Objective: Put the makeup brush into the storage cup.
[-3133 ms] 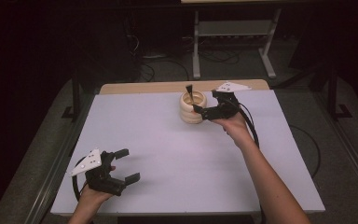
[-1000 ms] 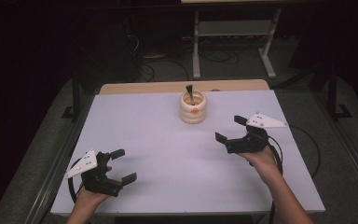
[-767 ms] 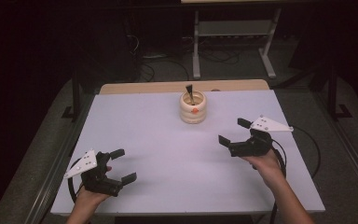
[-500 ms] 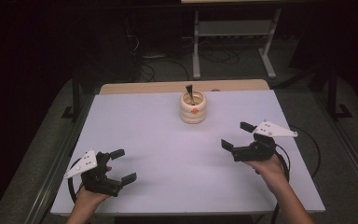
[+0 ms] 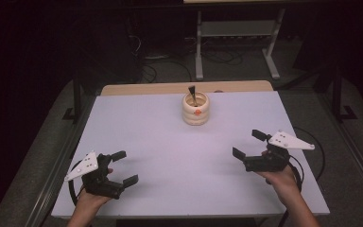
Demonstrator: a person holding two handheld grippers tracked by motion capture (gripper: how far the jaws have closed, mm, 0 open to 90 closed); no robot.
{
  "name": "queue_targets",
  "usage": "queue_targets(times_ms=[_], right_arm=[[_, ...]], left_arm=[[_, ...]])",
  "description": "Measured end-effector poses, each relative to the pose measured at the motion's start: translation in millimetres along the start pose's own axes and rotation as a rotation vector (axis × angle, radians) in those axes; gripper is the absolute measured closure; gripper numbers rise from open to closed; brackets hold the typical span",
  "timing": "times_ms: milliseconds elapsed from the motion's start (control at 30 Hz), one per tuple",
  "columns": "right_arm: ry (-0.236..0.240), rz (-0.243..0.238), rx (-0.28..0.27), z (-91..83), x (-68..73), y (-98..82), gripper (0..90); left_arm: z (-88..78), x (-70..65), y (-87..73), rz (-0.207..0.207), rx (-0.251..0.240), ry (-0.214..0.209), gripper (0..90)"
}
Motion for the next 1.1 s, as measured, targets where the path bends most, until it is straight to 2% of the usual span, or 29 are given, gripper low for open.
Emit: queue_targets(times_ms=[67,333,433,733,1000,1100], right_arm=[[-0.005,0.012,-0.006,-3.6,-0.1,-0.9,0.0],[-0.022,0.012,-0.007,-15.8,-1.2,-9.4,0.0],[-0.033,-0.002,-0.002,-20.7,-1.8,-13.7,0.0],[-0.043,0.006,-0.019,-33.6,0.1,-19.4,0.0],[-0.063,0.018,-0.011,-42.4,-1.4,-29.0,0.0],[-0.079,-0.005,0.006,-45.0,-1.5,-33.2,0.0]], left_arm=[[0.2,0.1,-0.2,0.002,0.001,0.000,0.0],[0.2,-0.2,-0.1,0.002,0.002,-0.001,0.0],[0.3,-0.1,-0.2,0.004,0.001,-0.001,0.0],[0.2,0.4,-0.5,0.006,0.006,0.002,0.0],[0.3,0.5,-0.7,0.005,0.004,0.004,0.0],[0.6,0.4,-1.2,0.007,0.008,0.004,0.0]])
Point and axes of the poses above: each handheld gripper's, and its own axes: z roughly forward along the jaws, y roughly out of its top, x roughly to its left, the point moved 5 cm from there along z, roughly forward along the jaws, and after that the axes turned 8 degrees about -x, right-handed, at the moved point
